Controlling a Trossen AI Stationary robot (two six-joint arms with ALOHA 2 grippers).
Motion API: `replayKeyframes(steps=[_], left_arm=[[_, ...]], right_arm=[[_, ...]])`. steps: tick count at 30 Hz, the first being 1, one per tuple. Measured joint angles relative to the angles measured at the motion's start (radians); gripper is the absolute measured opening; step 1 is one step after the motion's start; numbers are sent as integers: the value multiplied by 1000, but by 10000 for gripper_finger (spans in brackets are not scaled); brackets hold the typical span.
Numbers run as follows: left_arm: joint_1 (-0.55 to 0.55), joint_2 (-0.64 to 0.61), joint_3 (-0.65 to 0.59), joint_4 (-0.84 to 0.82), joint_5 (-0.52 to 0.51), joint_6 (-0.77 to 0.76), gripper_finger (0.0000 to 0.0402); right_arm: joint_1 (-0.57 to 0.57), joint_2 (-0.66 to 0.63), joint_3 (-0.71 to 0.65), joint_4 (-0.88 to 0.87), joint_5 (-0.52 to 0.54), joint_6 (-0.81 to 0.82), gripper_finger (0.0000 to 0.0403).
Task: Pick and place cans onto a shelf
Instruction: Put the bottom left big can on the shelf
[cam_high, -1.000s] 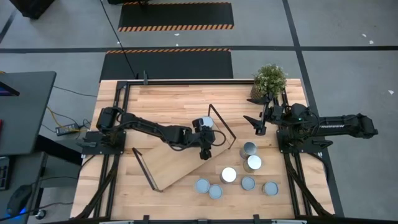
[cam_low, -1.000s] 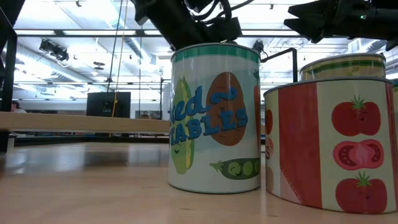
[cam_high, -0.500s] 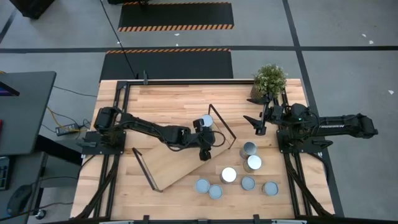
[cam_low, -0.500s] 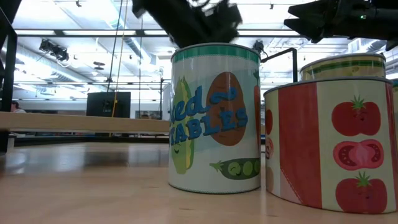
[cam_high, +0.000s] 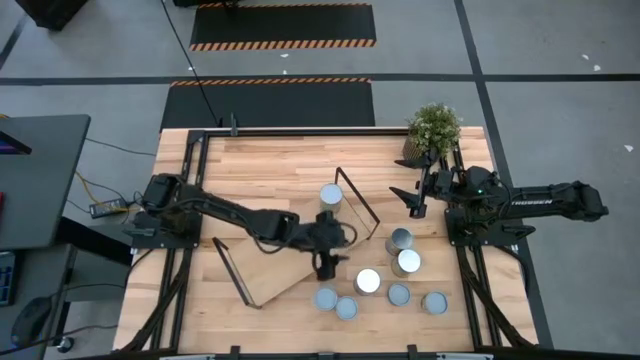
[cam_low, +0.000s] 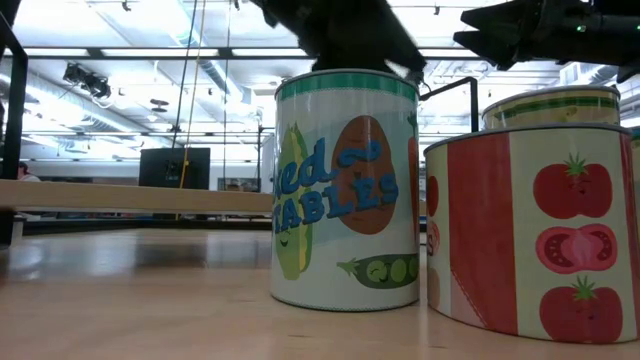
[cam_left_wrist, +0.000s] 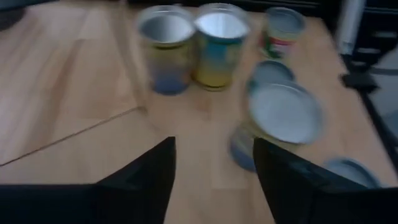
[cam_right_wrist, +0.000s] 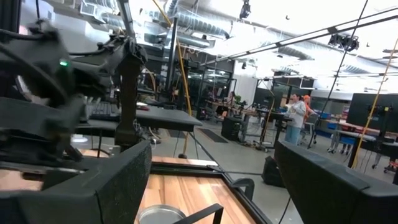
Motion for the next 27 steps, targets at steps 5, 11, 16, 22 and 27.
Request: replayKeyframes(steps=[5, 11, 16, 22, 27], left_arm=[[-26, 0, 12, 24, -18, 44, 292], [-26, 0, 13, 64, -16, 66, 350], [-30, 10, 15, 115, -6, 64, 357], [-31, 49, 138, 46, -8, 95, 357], [-37, 87, 251, -157, -24, 135, 357]], right_arm=[[0, 0, 0, 0, 0, 0, 348], [0, 0, 0, 0, 0, 0, 348], [0, 0, 0, 0, 0, 0, 348], [0, 0, 0, 1, 1, 0, 348], [0, 5, 0, 3, 7, -1, 348]])
